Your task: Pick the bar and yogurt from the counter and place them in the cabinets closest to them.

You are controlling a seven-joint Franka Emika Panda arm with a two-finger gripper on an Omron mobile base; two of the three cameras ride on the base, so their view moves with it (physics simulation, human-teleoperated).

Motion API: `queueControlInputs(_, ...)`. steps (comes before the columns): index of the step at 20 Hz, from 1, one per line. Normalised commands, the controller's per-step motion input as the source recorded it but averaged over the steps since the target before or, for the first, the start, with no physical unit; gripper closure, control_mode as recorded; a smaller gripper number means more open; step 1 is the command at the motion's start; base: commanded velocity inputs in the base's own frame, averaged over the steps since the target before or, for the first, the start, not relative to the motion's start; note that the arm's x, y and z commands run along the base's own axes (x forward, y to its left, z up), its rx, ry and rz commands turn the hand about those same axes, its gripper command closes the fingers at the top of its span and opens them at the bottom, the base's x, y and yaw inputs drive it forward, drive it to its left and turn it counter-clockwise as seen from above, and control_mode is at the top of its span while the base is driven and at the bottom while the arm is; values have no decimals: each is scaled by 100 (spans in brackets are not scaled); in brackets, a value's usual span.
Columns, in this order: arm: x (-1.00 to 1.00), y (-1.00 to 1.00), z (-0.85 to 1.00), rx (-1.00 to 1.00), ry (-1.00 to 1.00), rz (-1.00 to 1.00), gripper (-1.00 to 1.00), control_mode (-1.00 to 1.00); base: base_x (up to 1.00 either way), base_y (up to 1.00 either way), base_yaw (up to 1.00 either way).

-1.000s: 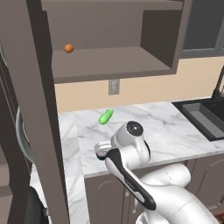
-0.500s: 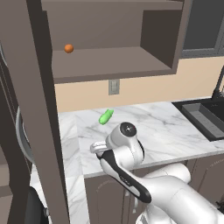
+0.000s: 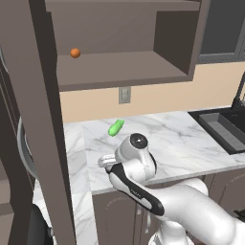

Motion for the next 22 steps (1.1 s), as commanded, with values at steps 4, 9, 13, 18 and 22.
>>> queueControlInputs(4,13,0,-19,0,2,0,-100,-100,0,0,0)
queueControlInputs(9,22,5,-20,0,1,0,-100,-100,0,0,0)
queueControlInputs(13,23,11,-23,0,1,0,-100,-100,0,0,0)
queueControlInputs(18,18,12,-30,0,2,0,-100,-100,0,0,0)
queueControlInputs(22,11,11,-33,-2,4,0,-100,-100,0,0,0)
